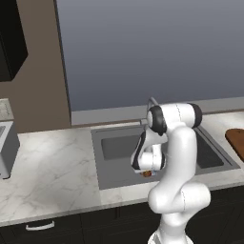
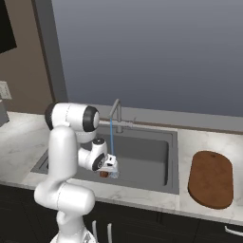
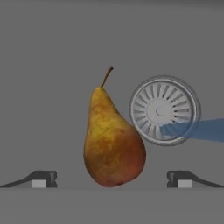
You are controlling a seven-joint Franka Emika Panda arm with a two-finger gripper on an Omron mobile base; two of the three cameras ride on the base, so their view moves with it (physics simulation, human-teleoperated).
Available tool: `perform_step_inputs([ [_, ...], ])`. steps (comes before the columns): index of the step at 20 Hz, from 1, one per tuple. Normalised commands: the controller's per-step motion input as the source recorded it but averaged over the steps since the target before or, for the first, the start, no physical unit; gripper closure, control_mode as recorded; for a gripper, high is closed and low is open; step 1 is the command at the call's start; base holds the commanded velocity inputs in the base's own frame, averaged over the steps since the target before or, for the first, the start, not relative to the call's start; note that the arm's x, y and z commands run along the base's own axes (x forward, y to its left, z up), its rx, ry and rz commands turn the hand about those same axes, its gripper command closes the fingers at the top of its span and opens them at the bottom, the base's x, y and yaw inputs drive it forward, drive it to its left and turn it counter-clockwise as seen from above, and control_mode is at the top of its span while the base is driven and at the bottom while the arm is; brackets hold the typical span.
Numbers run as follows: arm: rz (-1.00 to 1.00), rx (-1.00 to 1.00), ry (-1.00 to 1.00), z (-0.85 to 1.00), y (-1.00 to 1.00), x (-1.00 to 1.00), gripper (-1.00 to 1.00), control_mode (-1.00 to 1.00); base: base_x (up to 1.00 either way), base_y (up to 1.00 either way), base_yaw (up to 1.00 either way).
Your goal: Pick the pear from the sink and place it on the cutting board to airdry. Then turn off the sink faucet.
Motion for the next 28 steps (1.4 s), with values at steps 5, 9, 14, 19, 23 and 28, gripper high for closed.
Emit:
perform_step_inputs([
  [5, 0.0, 0.0, 0.0, -0.1, 0.0, 0.19, -1.0, -1.0, 0.0, 0.0, 0.0],
  [9, 0.0, 0.0, 0.0, -0.15, 0.0, 0.18, -1.0, -1.0, 0.0, 0.0, 0.0],
  [14, 0.0, 0.0, 0.0, -0.22, 0.0, 0.1, -1.0, -1.0, 0.0, 0.0, 0.0],
  [19, 0.0, 0.0, 0.0, -0.24, 0.0, 0.05, 1.0, -1.0, 0.0, 0.0, 0.0],
  [23, 0.0, 0.0, 0.0, -0.11, -0.02, 0.0, 1.0, -1.0, 0.0, 0.0, 0.0],
  [28, 0.0, 0.0, -0.02, 0.0, -0.04, 0.0, 1.0, -1.0, 0.0, 0.0, 0.0],
])
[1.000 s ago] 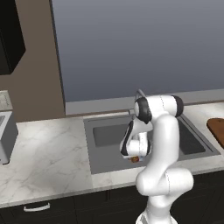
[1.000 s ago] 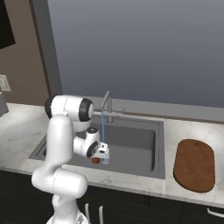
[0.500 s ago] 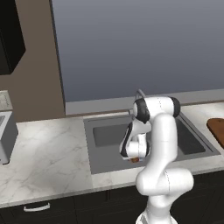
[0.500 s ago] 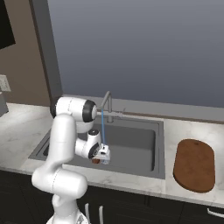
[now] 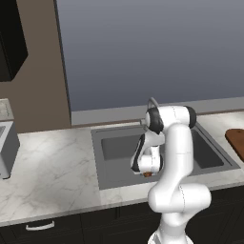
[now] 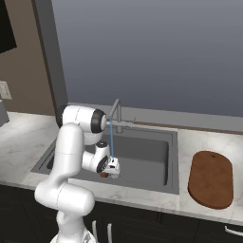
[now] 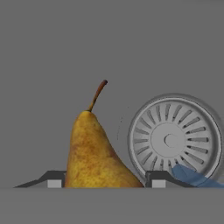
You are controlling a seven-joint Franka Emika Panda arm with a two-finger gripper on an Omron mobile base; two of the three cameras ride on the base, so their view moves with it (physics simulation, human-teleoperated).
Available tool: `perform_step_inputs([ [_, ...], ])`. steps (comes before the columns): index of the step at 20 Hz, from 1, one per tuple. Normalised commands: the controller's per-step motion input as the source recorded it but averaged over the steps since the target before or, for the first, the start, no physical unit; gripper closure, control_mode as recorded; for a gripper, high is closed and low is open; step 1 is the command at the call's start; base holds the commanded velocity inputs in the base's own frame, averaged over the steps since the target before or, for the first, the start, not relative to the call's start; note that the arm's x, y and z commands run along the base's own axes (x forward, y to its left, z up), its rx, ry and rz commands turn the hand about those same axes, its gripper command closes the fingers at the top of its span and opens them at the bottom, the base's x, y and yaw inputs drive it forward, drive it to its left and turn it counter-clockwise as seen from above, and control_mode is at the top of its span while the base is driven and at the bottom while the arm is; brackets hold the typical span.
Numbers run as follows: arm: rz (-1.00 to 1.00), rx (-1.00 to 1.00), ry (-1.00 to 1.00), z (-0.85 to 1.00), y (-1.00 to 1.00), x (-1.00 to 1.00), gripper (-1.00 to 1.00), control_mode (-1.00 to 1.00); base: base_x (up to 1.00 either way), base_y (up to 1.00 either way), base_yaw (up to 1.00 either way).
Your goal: Pick the pear from the sink and place it on the cutting board to airdry. Then turn off the sink faucet.
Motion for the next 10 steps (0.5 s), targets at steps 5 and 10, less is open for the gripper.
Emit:
perform_step_inputs([
  [5, 0.0, 0.0, -0.07, 0.04, 0.0, -0.01, 1.0, -1.0, 0.0, 0.0, 0.0],
  [10, 0.0, 0.0, -0.05, 0.21, 0.0, -0.09, 1.0, -1.0, 0.0, 0.0, 0.0],
])
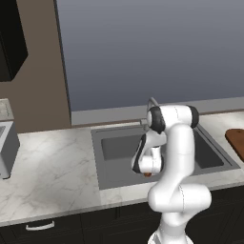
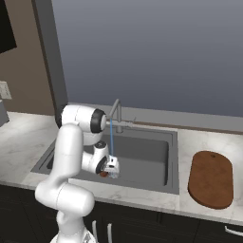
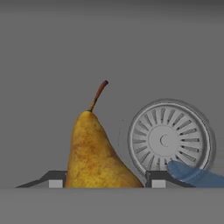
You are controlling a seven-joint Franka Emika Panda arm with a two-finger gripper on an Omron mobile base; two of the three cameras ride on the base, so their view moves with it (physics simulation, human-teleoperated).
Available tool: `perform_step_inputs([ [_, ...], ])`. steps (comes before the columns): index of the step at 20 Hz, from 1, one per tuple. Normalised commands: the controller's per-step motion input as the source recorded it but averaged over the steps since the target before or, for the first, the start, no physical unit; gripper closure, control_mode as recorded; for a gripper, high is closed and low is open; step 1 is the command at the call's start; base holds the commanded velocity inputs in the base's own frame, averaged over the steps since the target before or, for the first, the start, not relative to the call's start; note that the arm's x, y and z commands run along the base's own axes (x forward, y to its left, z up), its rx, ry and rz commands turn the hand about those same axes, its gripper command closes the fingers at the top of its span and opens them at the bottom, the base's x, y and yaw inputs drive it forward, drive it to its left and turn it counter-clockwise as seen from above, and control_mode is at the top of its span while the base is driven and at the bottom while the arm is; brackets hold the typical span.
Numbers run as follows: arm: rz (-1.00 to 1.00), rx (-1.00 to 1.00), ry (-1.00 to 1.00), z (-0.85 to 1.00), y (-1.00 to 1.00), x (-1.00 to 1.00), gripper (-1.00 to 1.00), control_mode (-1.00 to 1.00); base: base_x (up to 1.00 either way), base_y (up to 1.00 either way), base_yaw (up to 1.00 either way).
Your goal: Pick the pear from the sink and place it on the cutting board to airdry. Then turn off the sink faucet.
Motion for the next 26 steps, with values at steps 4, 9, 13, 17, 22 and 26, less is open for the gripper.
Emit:
perform_step_inputs([
  [4, 0.0, 0.0, -0.09, 0.33, 0.0, -0.19, 1.0, -1.0, 0.0, 0.0, 0.0],
  [9, 0.0, 0.0, -0.1, 0.41, 0.0, -0.22, 1.0, -1.0, 0.0, 0.0, 0.0],
  [13, 0.0, 0.0, -0.05, 0.43, 0.0, -0.16, 1.0, -1.0, 0.0, 0.0, 0.0],
  [17, 0.0, 0.0, -0.03, 0.43, 0.0, -0.19, 1.0, -1.0, 0.0, 0.0, 0.0],
  [22, 0.0, 0.0, -0.05, 0.49, 0.0, -0.31, 1.0, -1.0, 0.0, 0.0, 0.0],
  [26, 0.0, 0.0, -0.02, 0.58, 0.0, -0.27, 1.0, -1.0, 0.0, 0.0, 0.0],
])
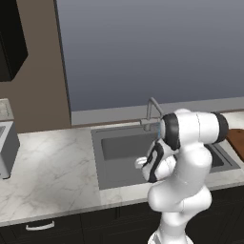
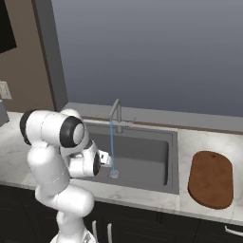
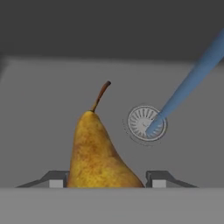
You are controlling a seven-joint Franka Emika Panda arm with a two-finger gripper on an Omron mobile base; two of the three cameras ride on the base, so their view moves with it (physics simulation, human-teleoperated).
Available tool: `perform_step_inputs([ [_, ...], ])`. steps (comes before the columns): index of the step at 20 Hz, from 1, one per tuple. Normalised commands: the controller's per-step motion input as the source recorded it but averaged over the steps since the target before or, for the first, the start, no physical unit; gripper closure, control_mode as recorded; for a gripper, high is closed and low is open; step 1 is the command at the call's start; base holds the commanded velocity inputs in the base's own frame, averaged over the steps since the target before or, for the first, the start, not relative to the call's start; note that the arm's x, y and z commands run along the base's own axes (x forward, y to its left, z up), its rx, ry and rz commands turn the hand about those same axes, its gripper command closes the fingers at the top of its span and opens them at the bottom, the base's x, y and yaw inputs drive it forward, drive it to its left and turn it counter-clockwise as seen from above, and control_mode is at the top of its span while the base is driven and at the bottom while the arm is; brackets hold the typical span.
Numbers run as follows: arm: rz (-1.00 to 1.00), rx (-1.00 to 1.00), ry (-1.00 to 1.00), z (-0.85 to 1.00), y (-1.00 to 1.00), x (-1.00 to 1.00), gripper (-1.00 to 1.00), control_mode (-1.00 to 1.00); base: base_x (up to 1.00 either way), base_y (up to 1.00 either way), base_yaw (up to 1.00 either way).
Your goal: Pick the pear from the sink and place it on the cutting board to airdry. Then turn off the sink faucet.
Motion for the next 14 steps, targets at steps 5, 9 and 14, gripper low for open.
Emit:
perform_step_inputs([
  [5, 0.0, 0.01, 0.03, 0.71, -0.07, -0.06, 1.0, -1.0, 0.0, 0.0, 0.0],
  [9, 0.0, 0.03, 0.1, 0.69, -0.02, 0.0, 1.0, -1.0, 0.0, 0.0, 0.0],
  [14, 0.0, 0.05, 0.13, 0.48, 0.0, -0.09, 1.0, -1.0, 0.0, 0.0, 0.0],
])
